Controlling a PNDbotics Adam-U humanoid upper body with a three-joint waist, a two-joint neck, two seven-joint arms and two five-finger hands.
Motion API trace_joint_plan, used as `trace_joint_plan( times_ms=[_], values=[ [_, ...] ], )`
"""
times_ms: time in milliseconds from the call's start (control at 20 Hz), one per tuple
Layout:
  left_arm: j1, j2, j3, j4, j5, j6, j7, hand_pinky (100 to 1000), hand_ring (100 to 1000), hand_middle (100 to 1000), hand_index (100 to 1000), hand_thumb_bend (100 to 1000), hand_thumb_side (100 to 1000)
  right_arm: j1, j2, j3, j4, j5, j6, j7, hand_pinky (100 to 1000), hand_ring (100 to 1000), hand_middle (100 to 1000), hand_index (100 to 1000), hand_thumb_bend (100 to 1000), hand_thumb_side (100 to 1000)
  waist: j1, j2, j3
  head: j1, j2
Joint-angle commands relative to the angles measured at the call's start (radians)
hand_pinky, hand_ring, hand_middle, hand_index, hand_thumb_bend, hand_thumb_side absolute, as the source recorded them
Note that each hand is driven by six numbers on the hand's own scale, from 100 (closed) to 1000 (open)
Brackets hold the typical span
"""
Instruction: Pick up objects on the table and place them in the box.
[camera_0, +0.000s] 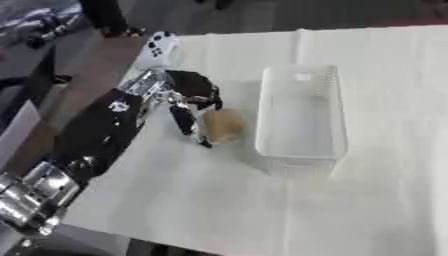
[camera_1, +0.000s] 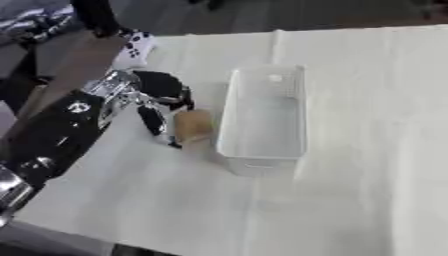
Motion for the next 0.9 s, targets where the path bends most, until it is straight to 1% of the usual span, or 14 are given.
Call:
trace_joint_plan(
  times_ms=[50,100,200,650,900],
  values=[
    [-0.008,0.048,0.01,-0.021,0.026,0.018,0.002,100,100,131,343,100,658,-0.017,-0.004,-0.004,-0.013,0.003,-0.001,-0.003,100,107,147,421,100,1000,-0.002,-0.024,0.002,-0.004,0.001],
    [-0.007,0.049,0.009,-0.024,0.027,0.023,0.003,100,100,100,332,100,617,-0.017,-0.004,-0.004,-0.013,0.004,-0.001,-0.003,100,107,147,421,100,1000,-0.002,-0.024,0.002,-0.004,0.001],
    [-0.005,0.05,0.008,-0.029,0.027,0.031,0.008,100,100,100,322,100,585,-0.017,-0.004,-0.004,-0.013,0.004,-0.001,-0.003,100,107,147,421,100,1000,-0.002,-0.025,0.002,-0.003,0.001],
    [-0.005,0.055,0.006,-0.03,0.009,0.057,0.005,100,100,100,309,100,561,-0.017,-0.005,-0.003,-0.013,0.007,-0.002,-0.005,100,107,147,421,100,1000,-0.002,-0.025,0.004,-0.002,0.004],
    [-0.006,0.061,0.008,-0.039,0.014,0.058,0.009,100,100,100,297,100,514,-0.016,-0.006,-0.004,-0.013,0.009,-0.002,-0.006,100,107,147,421,100,1000,-0.002,-0.026,0.006,-0.003,0.005]
  ],
)
